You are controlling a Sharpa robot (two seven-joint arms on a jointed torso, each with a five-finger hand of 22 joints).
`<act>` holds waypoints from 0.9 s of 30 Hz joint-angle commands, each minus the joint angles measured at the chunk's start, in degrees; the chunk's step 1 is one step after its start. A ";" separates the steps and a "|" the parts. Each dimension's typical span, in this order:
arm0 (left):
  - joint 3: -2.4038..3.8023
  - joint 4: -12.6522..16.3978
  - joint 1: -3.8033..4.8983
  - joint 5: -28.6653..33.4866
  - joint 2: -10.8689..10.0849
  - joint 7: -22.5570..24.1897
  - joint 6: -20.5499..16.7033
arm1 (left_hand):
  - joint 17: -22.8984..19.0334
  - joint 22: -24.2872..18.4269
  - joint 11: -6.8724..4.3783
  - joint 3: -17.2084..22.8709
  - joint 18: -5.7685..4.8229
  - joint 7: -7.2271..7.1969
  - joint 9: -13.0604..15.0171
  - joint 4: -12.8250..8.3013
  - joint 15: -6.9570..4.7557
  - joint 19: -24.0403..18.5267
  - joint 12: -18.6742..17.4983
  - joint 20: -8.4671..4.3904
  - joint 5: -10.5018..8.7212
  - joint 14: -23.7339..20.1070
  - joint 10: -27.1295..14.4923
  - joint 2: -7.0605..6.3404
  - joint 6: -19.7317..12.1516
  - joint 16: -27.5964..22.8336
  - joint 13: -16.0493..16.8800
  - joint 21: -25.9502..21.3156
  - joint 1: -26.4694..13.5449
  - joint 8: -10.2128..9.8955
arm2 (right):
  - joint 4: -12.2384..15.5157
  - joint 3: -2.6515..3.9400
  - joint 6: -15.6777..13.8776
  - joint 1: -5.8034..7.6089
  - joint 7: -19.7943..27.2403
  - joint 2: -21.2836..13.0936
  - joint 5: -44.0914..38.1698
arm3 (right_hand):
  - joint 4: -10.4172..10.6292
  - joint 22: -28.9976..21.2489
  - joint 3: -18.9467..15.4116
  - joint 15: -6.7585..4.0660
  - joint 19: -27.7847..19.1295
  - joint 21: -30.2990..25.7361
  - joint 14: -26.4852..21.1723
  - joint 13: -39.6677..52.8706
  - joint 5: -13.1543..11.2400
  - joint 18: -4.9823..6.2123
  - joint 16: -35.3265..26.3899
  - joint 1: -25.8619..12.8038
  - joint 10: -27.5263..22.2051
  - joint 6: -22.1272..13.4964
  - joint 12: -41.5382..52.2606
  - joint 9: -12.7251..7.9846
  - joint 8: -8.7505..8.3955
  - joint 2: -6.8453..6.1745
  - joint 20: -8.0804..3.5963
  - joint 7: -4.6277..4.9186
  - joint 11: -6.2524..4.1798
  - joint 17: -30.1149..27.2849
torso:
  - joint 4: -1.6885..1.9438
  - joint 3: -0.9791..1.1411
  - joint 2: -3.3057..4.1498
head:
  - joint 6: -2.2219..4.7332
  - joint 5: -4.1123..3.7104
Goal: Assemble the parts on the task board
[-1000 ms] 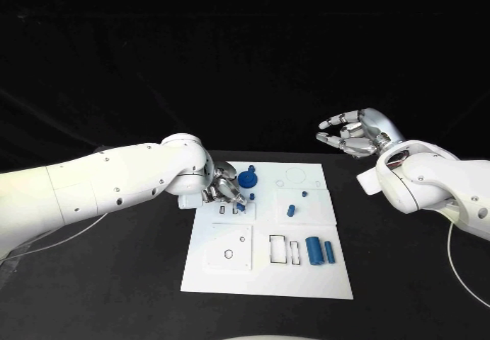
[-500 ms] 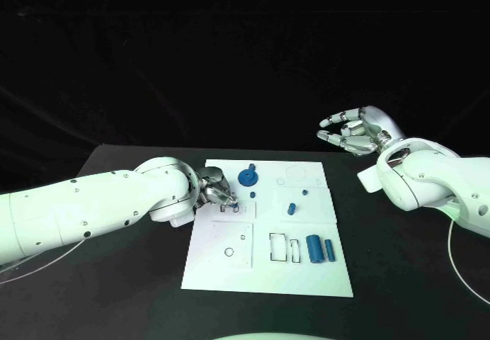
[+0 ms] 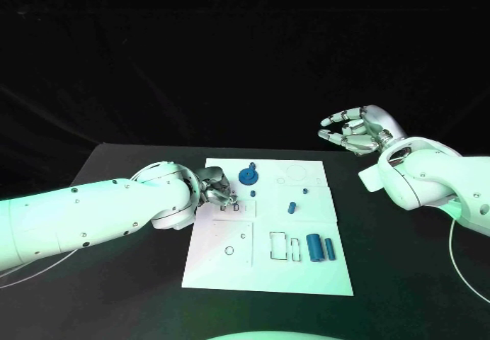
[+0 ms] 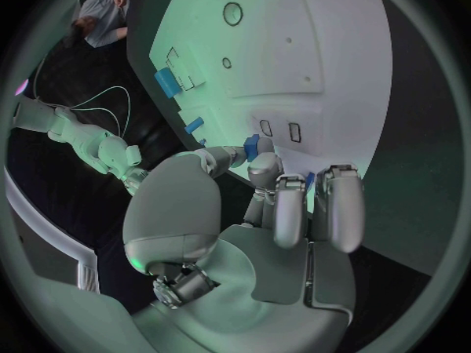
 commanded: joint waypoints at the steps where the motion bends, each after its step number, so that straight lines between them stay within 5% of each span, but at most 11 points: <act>1: 0.03 -0.29 -0.06 -2.60 0.63 -0.49 1.78 | 15.07 1.27 0.01 12.47 -0.59 -0.49 0.10 -12.10 -0.38 0.43 0.35 -0.25 0.28 5.85 0.47 -0.38 0.81 0.20 0.11 0.28 0.25 0.05 | 0.07 -0.01 0.82 -0.05 0.05 0.02 -0.63 | 0.06 14.94 0.14 -0.32 5.88 0.09 4.95 3.54 0.35 -0.34 -0.29 -0.13 -0.20 0.28 -0.31 -0.05 0.33 -0.27 -0.38 -0.02 -0.05 10.94 | -0.02 0.04 0.03 | -0.11 -0.01; 27: 0.01 -4.34 -0.06 -1.60 3.91 -1.33 6.86 | 15.07 1.40 -0.01 12.52 -0.61 -0.51 0.08 -12.01 -0.41 0.49 0.36 -0.26 0.51 5.85 0.53 -0.36 0.86 0.20 0.14 0.34 0.25 0.01 | -0.12 -0.02 0.62 -0.39 0.41 0.29 -0.57 | 0.06 14.54 0.21 -0.33 5.51 -0.50 4.86 3.18 0.44 -0.17 -0.45 -0.46 -0.53 0.25 -0.72 -0.09 0.37 -0.34 -0.38 -0.03 -0.06 10.62 | -0.06 -0.03 0.06 | -0.39 -0.25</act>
